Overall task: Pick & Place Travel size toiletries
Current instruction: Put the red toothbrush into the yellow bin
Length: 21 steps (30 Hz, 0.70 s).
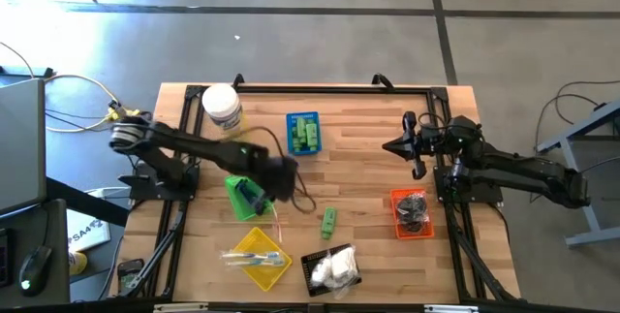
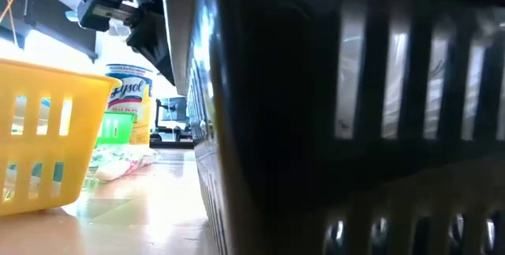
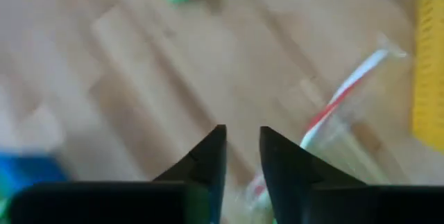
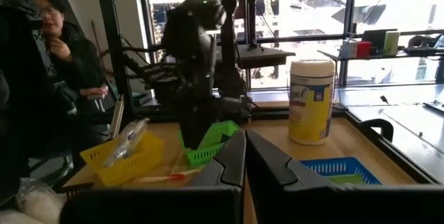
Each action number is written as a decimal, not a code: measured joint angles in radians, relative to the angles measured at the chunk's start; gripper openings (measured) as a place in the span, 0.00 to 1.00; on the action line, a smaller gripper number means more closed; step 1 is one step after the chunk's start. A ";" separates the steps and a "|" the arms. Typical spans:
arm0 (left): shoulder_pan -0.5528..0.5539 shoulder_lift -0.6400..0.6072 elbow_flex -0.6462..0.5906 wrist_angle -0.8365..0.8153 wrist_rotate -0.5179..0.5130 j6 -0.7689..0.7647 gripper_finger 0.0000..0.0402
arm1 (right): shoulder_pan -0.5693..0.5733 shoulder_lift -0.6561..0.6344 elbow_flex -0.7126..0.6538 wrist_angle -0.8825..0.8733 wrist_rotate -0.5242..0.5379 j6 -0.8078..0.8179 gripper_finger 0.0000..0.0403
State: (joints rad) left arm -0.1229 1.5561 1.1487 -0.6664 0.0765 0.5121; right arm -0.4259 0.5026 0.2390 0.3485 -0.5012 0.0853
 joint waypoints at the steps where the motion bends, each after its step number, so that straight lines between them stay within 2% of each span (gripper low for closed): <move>1: -0.019 0.027 0.023 -0.011 0.000 0.015 0.22 | 0.000 0.000 0.000 0.000 -0.001 0.000 0.01; 5: -0.080 0.113 0.091 -0.102 -0.010 0.125 0.31 | 0.000 0.000 0.000 0.000 -0.001 0.000 0.01; 9: -0.116 0.145 0.101 -0.167 -0.039 0.217 0.36 | 0.000 0.000 0.000 -0.001 -0.002 0.000 0.01; 21: -0.141 0.253 0.100 -0.157 -0.041 0.296 0.37 | 0.000 0.001 0.000 -0.001 -0.007 0.000 0.01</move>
State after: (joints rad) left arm -0.2638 1.8091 1.2491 -0.8230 0.0354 0.8078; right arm -0.4255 0.5034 0.2390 0.3477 -0.5079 0.0853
